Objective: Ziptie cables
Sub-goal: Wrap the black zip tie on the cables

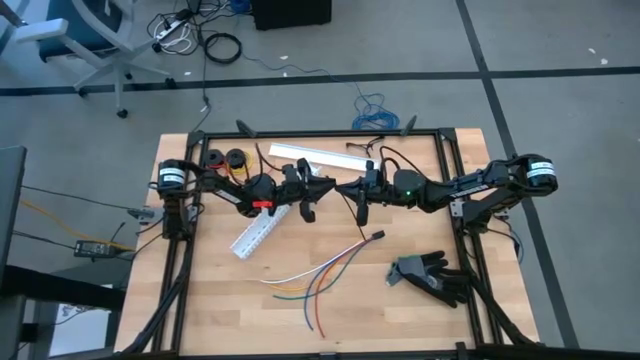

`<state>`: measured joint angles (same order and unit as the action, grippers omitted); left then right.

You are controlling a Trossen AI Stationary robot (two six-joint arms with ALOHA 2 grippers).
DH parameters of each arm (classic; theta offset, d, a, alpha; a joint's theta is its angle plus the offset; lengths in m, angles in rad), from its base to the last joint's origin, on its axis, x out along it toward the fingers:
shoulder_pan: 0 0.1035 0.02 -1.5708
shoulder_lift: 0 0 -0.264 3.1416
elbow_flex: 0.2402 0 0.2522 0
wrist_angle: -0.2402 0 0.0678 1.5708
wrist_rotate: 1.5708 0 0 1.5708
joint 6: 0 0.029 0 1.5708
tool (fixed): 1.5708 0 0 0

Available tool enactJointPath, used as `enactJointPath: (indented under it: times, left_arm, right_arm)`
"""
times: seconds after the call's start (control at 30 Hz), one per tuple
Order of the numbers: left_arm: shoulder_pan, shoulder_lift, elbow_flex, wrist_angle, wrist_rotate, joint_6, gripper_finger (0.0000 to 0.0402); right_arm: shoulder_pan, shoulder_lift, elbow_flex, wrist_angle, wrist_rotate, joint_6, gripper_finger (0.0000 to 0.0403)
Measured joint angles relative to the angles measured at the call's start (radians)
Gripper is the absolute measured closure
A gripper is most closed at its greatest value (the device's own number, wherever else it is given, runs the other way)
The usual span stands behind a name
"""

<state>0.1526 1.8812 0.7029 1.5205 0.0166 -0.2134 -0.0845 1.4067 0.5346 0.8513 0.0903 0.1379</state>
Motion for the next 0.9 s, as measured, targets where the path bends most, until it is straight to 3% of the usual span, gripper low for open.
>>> enactJointPath:
  times: [0.43,0.67,0.9]
  left_arm:
    - [0.026,0.0,0.0,0.033,0.022,-0.034,0.0346]
    - [0.04,0.0,-0.001,0.023,0.055,-0.038,0.0393]
    - [0.054,0.0,-0.001,0.016,0.077,-0.067,0.0398]
  right_arm:
    - [0.004,0.0,0.0,0.002,-0.001,0.02,0.0403]
    - [0.004,0.0,0.0,0.002,-0.004,0.02,0.0403]
    - [0.004,0.0,0.0,-0.007,-0.004,0.014,0.0403]
